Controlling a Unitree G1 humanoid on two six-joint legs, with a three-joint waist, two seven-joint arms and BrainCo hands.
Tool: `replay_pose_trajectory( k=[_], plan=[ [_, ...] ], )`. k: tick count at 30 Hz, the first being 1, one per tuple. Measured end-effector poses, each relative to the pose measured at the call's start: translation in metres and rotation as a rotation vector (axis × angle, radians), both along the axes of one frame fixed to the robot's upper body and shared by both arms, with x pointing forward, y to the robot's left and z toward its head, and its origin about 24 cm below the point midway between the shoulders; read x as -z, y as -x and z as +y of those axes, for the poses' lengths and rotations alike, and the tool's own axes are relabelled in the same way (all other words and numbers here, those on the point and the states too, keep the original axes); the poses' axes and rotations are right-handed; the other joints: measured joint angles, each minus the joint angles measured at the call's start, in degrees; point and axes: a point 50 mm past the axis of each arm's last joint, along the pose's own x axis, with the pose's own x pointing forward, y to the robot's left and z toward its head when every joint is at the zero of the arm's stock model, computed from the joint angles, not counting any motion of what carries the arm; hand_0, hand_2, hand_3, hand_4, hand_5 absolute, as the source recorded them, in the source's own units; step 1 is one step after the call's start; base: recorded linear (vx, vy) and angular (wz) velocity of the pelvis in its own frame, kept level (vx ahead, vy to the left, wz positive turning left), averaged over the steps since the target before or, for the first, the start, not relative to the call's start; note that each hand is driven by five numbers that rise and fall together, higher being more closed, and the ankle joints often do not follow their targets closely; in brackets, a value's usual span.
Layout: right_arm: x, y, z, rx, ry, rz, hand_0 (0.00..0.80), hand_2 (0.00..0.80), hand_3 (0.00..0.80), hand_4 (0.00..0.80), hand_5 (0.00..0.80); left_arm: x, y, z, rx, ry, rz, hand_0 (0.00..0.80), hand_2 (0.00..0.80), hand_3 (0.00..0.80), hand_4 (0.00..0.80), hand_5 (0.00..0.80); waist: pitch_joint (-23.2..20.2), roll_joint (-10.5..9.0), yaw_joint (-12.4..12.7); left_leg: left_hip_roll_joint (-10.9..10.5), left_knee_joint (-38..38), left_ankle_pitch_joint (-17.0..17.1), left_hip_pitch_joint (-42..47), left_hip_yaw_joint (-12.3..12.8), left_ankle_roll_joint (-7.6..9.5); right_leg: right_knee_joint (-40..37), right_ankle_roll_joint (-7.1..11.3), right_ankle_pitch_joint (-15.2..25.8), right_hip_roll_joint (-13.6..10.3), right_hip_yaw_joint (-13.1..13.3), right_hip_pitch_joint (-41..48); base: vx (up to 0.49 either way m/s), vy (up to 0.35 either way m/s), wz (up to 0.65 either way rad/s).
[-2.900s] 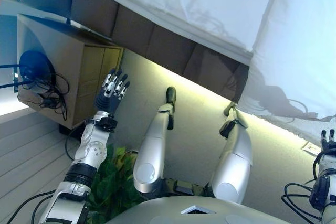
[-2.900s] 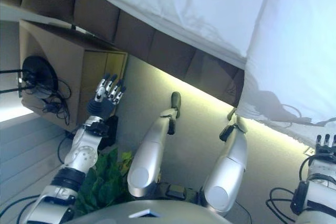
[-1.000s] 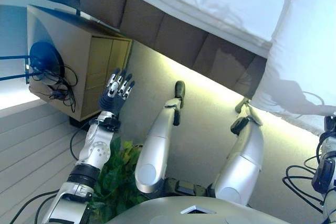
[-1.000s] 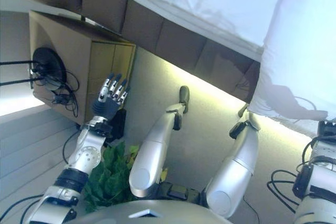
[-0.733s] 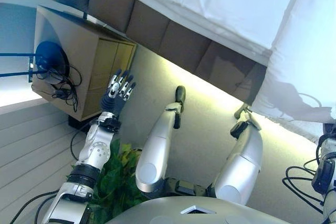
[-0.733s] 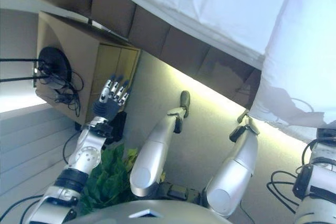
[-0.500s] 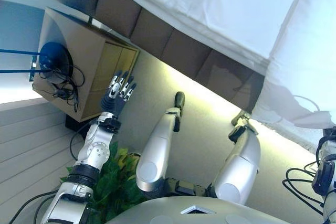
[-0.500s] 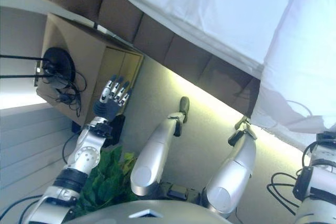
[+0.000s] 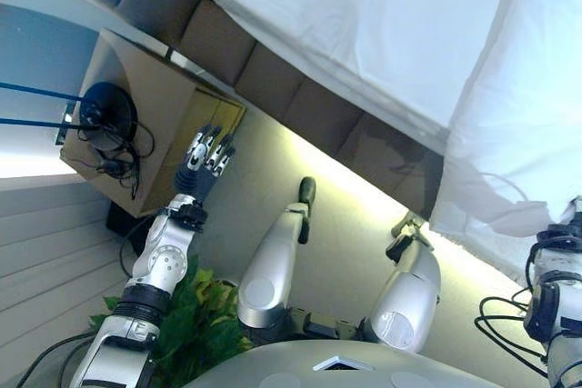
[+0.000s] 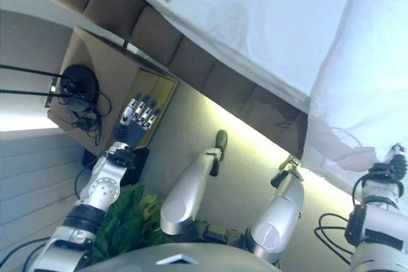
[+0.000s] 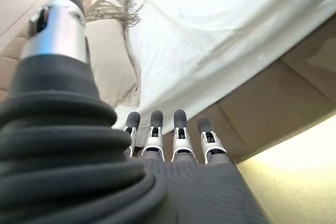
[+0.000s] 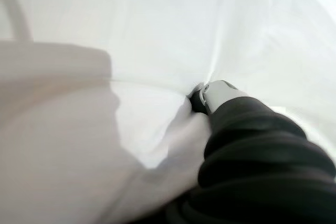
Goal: Make the bed neatly
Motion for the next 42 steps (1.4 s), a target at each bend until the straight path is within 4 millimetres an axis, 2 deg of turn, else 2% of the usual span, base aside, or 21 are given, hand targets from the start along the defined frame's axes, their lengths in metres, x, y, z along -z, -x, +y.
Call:
replay_pose_trajectory(
  k=[4,7,13,17,22,25,29,33,34,35,36,38,42],
  plan=[
    [0.018,-0.008,0.023,-0.107,0.043,0.138,0.800,0.800,0.800,0.800,0.800,0.002,-0.002,-0.004,0.014,0.012,0.021,0.000,0.000,0.000,0.000,0.000,-4.1,-0.70,1.6,0.2,-2.5,0.5,3.3,-1.8,-0.39,-2.7,0.32,-0.1,0.9,-2.2,5.0,0.171,-0.003,0.19],
    [0.031,-0.022,0.052,-0.226,0.067,0.229,0.800,0.800,0.800,0.800,0.800,0.007,0.000,-0.003,0.011,0.008,0.051,0.000,0.000,0.000,0.000,0.000,-8.0,-2.18,3.2,0.6,-4.3,1.0,5.3,-3.4,-0.88,-5.1,0.45,0.0,2.0,-3.9,8.6,0.137,-0.020,0.23],
    [0.049,-0.049,0.114,-0.487,0.189,0.416,0.800,0.800,0.800,0.800,0.800,0.017,0.008,0.006,-0.001,-0.024,0.108,0.000,0.000,0.000,0.000,0.000,-10.5,-4.02,7.0,1.7,-6.4,1.4,7.9,-6.1,-1.46,-8.2,0.54,-0.3,3.9,-6.2,13.6,0.143,-0.027,0.21],
    [0.065,-0.053,0.158,-0.628,0.179,0.504,0.800,0.800,0.800,0.800,0.800,0.022,0.012,0.005,0.009,0.002,0.124,0.000,0.000,0.000,0.000,0.000,-11.6,-4.47,9.3,1.6,-6.9,1.8,8.2,-6.8,-1.50,-9.5,0.94,-0.5,4.1,-7.5,15.9,0.112,-0.006,0.26],
    [0.083,-0.047,0.198,-0.775,0.204,0.637,0.800,0.800,0.800,0.800,0.800,0.028,0.015,-0.002,0.052,-0.017,0.138,0.000,0.000,0.000,0.000,0.000,-12.0,-5.13,11.5,0.8,-9.0,3.1,11.0,-9.6,-2.19,-13.5,1.62,-0.2,5.0,-8.0,21.1,0.084,-0.011,0.33],
    [0.089,-0.044,0.215,-0.854,0.249,0.698,0.800,0.800,0.800,0.800,0.800,0.034,0.020,0.000,0.047,0.002,0.157,0.000,0.000,0.000,0.000,0.000,-12.9,-6.06,12.5,1.1,-10.2,3.3,12.0,-10.2,-2.54,-15.2,2.35,0.0,5.8,-8.8,23.0,0.085,-0.005,0.13],
    [0.096,-0.035,0.221,-0.930,0.291,0.773,0.800,0.800,0.800,0.800,0.800,0.042,0.024,0.001,0.054,-0.017,0.190,0.000,0.000,0.000,0.000,0.000,-14.3,-7.58,13.7,1.5,-11.7,3.3,13.9,-10.5,-2.84,-17.2,2.64,0.2,6.6,-9.3,25.2,0.082,-0.002,0.02],
    [0.102,-0.029,0.228,-1.003,0.308,0.832,0.800,0.800,0.800,0.800,0.800,0.053,0.030,0.003,0.037,-0.023,0.234,0.000,0.000,0.000,0.000,0.000,-15.6,-8.84,13.8,1.7,-12.6,3.3,15.6,-11.0,-3.07,-19.1,2.78,0.3,7.2,-10.2,27.6,0.080,-0.016,0.07],
    [0.102,-0.028,0.229,-1.015,0.315,0.842,0.678,0.678,0.678,0.678,0.678,0.054,0.032,0.003,0.040,-0.023,0.237,0.000,0.000,0.000,0.000,0.000,-15.7,-8.87,13.9,1.7,-12.6,3.2,16.0,-11.1,-3.13,-19.5,2.79,0.3,7.4,-10.4,28.2,0.085,-0.030,0.03],
    [0.103,-0.027,0.230,-1.023,0.318,0.849,0.436,0.436,0.436,0.436,0.436,0.054,0.032,0.003,0.045,-0.027,0.235,0.000,0.000,0.000,0.000,0.000,-15.8,-8.89,14.1,1.8,-12.6,3.2,16.3,-11.1,-3.21,-19.8,2.79,0.3,7.7,-10.5,28.6,0.091,-0.037,0.00],
    [0.104,-0.026,0.230,-1.024,0.315,0.855,0.000,0.000,0.000,0.000,0.000,0.054,0.032,0.003,0.047,-0.031,0.231,0.000,0.000,0.000,0.000,0.000,-15.8,-8.89,14.4,2.0,-12.7,3.1,16.7,-11.1,-3.32,-20.2,2.82,0.3,7.9,-10.6,29.0,0.090,-0.036,-0.02],
    [0.108,-0.020,0.234,-1.028,0.292,0.874,0.000,0.000,0.000,0.000,0.000,0.055,0.033,0.002,0.051,-0.033,0.232,0.000,0.000,0.000,0.000,0.000,-16.7,-9.05,15.2,2.2,-12.8,2.9,17.0,-11.1,-3.58,-20.8,2.81,0.3,8.2,-10.6,29.6,0.106,-0.024,0.01],
    [0.117,-0.007,0.248,-0.997,0.160,0.872,0.000,0.000,0.000,0.000,0.000,0.062,0.040,0.003,0.037,-0.016,0.258,0.000,0.000,0.000,0.000,0.000,-17.6,-9.10,15.1,2.2,-13.3,2.8,18.7,-11.0,-3.72,-21.3,2.79,0.2,8.2,-10.6,31.1,0.096,0.030,0.00]
  ],
)
